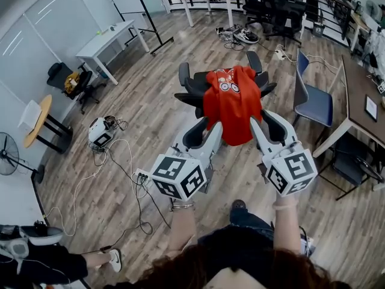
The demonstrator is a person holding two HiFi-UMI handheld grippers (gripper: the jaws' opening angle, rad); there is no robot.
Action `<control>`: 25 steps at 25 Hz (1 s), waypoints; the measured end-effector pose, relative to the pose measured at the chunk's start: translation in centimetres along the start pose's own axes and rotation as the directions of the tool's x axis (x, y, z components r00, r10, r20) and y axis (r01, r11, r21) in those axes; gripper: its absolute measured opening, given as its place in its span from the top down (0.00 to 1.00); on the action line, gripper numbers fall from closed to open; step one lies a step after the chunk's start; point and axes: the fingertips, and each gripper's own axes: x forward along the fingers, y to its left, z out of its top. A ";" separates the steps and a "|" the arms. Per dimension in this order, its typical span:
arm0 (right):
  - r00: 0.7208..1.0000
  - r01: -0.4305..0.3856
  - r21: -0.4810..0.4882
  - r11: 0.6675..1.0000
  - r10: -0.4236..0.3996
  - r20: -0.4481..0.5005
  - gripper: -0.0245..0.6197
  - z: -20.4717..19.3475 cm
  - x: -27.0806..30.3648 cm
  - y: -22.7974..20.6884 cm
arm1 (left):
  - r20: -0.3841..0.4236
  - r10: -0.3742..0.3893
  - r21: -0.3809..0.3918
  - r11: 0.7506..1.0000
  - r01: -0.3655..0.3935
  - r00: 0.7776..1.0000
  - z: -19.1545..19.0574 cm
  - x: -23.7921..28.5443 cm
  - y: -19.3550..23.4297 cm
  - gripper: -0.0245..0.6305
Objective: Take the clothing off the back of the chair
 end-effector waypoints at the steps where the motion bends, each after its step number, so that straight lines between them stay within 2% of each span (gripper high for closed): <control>1: 1.000 0.000 0.003 1.000 0.000 -0.004 0.80 -0.2 0.2 -0.3 | -0.001 -0.006 -0.012 1.000 0.006 1.000 -0.1 0.2 0.2 0.73; 4: 1.000 0.000 0.011 1.000 0.000 -0.015 0.77 -1.0 0.9 -1.2 | -0.010 -0.007 -0.042 0.999 0.007 1.000 -0.9 1.0 1.1 0.67; 12: 0.998 -0.003 0.035 0.999 0.005 -0.066 0.69 -3.0 2.8 -3.3 | -0.042 0.027 -0.076 0.997 -0.030 0.999 -2.1 3.0 3.7 0.63; 25: 0.990 -0.011 0.130 0.991 0.029 -0.140 0.54 -7.1 5.6 -7.2 | -0.119 0.043 -0.197 0.978 -0.066 0.992 -5.1 6.8 7.5 0.53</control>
